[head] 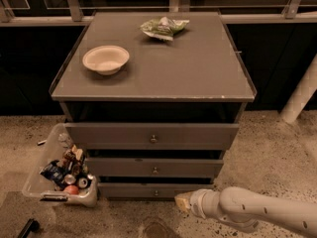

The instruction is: Open bottom drawer

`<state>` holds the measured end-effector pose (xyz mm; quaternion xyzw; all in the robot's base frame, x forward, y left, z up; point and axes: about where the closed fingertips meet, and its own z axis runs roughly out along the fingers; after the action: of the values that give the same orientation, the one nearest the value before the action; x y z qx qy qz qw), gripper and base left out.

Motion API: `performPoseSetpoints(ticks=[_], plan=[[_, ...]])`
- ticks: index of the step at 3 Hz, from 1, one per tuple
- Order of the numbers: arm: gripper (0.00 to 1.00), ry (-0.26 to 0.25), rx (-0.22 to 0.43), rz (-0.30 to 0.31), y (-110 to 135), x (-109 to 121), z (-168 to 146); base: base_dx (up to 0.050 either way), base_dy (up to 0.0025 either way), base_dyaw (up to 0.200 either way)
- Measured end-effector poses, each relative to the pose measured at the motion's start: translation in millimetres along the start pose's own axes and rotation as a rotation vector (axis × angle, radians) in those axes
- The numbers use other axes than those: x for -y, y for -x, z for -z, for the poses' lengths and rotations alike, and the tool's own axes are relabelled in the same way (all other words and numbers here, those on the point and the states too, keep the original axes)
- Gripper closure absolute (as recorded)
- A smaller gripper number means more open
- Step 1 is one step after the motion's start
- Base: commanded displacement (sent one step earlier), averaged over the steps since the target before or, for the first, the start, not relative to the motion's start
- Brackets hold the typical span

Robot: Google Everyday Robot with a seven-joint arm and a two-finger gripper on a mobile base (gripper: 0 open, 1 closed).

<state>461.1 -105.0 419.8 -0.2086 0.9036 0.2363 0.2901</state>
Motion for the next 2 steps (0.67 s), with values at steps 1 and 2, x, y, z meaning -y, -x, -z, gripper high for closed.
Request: performPoseSetpoints(ticks=[1, 2], plan=[[1.0, -0.014, 0.008, -0.013, 1, 6, -8, 0.0, 0.0, 0.0], [1.0, -0.061, 0.046, -0.031, 0, 22, -25, 0.0, 0.0, 0.0]])
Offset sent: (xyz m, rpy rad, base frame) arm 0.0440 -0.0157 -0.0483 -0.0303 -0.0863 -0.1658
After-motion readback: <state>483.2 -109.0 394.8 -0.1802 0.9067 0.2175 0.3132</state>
